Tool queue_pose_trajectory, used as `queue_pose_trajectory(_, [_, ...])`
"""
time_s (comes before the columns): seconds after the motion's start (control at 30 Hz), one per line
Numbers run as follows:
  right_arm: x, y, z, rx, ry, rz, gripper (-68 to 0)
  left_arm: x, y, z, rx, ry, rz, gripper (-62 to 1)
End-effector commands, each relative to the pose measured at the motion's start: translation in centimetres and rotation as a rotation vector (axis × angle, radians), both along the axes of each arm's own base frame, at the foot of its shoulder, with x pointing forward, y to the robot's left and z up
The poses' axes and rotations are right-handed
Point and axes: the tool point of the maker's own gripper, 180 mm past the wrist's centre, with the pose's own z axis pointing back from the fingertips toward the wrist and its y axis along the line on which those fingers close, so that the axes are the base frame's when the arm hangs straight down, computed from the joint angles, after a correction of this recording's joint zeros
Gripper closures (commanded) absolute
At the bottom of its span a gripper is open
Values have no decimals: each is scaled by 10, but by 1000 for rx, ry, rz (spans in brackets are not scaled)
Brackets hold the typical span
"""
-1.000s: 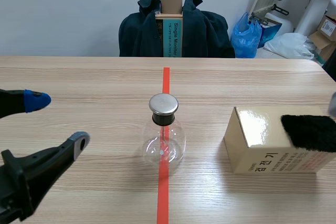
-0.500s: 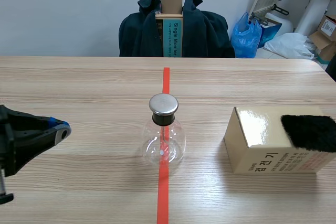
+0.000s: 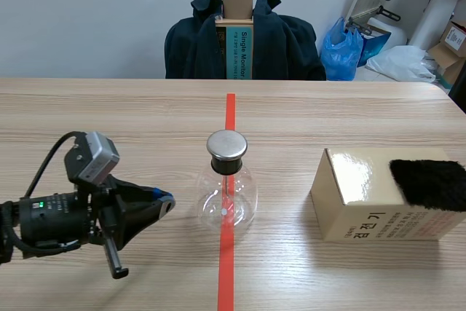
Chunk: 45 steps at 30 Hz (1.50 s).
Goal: Do the electroscope experiment.
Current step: 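Bring the plate to the electroscope and point at the metal foil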
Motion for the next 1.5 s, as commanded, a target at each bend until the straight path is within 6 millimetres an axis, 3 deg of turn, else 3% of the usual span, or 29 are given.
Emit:
queue_pose_trajectory(0.0, [-8,0,14,2,-80,-12,-8,5,-7,9,-33,-35,8,-19])
queue_pose_trajectory(0.27, [-10,1,12,16,-80,-12,-8,8,-16,1,-40,-47,37,-19])
queue_pose_trajectory(0.5, [-1,11,1,23,-11,19,-8,18,-9,1,-18,-87,92,-19])
queue_pose_trajectory(0.7, [9,37,-12,-3,0,28,-8,19,-8,1,-14,-91,98,-19])
queue_pose_trajectory(1.0, [34,82,-76,-91,118,80,-8,19,-8,1,-15,-91,98,-18])
queue_pose_trajectory(1.27, [46,103,-134,-170,240,122,-8,19,-8,1,-15,-91,98,-18])
queue_pose_trajectory(1.47, [44,113,-170,-229,323,156,-8,18,-8,1,-14,-90,98,-19])
